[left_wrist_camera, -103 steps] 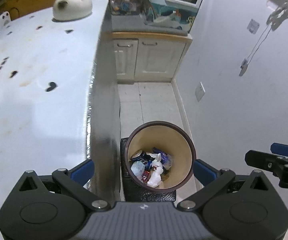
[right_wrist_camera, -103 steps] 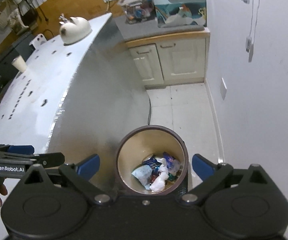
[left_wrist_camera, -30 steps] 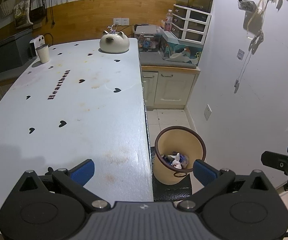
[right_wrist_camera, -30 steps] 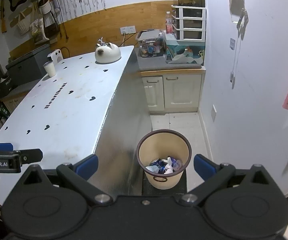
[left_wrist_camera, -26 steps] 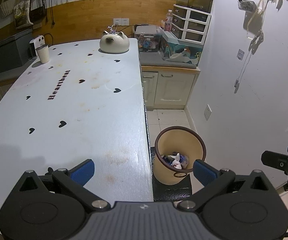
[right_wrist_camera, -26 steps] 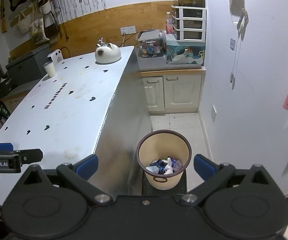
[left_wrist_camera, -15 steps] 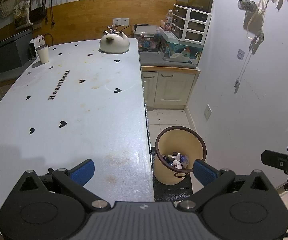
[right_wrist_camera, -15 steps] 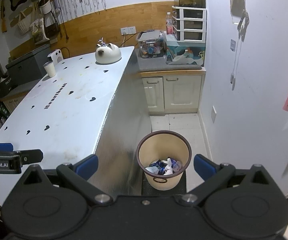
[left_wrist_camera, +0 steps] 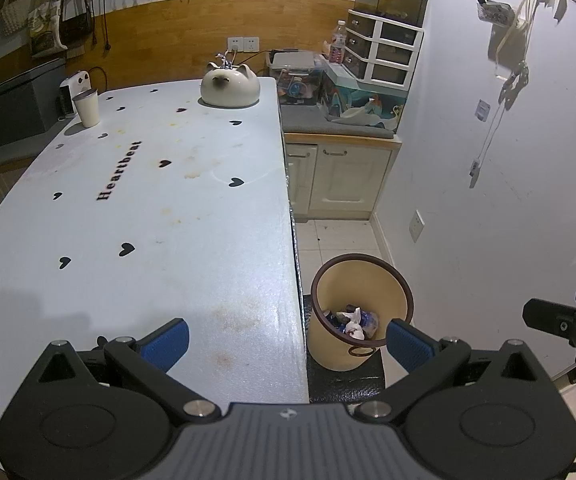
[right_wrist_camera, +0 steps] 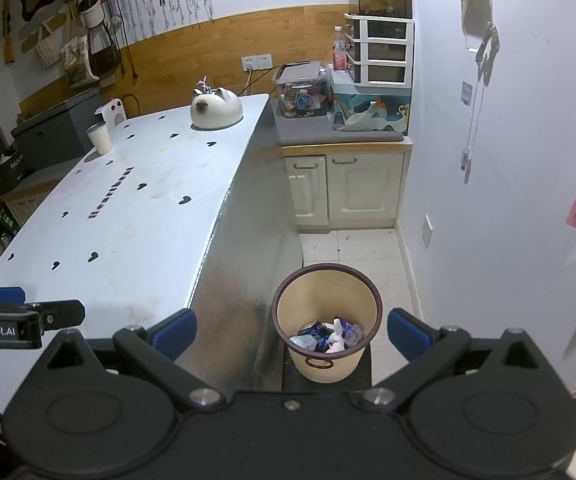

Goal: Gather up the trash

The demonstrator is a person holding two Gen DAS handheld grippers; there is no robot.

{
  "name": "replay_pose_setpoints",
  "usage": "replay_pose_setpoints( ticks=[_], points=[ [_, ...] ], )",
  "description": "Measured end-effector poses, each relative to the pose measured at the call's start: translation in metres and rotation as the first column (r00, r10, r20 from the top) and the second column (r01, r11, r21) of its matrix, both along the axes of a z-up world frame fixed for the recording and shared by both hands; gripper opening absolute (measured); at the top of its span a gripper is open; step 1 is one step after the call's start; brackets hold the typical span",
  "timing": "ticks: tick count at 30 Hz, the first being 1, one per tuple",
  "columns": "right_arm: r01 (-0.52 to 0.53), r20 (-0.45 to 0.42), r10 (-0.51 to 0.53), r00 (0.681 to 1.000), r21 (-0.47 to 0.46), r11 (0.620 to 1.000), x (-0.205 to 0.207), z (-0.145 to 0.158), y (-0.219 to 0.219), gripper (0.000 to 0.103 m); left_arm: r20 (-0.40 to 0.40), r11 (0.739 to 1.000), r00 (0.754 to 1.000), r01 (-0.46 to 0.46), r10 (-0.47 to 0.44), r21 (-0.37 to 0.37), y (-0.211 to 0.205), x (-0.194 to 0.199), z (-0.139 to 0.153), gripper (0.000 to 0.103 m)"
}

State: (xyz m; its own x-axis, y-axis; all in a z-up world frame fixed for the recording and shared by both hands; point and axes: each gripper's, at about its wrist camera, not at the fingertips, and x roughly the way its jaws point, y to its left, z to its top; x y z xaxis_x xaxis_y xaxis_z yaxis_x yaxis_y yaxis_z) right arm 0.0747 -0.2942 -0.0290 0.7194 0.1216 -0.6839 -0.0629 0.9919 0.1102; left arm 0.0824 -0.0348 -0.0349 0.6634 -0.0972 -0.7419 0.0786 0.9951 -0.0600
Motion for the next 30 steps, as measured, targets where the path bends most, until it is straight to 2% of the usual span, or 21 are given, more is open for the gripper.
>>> replay_pose_setpoints(
  ticks=[30],
  points=[
    [-0.003,0.002,0.003,1.000,-0.002,1.000,0.0026,0.0017,-0.0016,0.103,0.002,1.000,1.000,0.000,0.000,0.004,-0.0002,0.0005,0.0025,0.103]
  ],
)
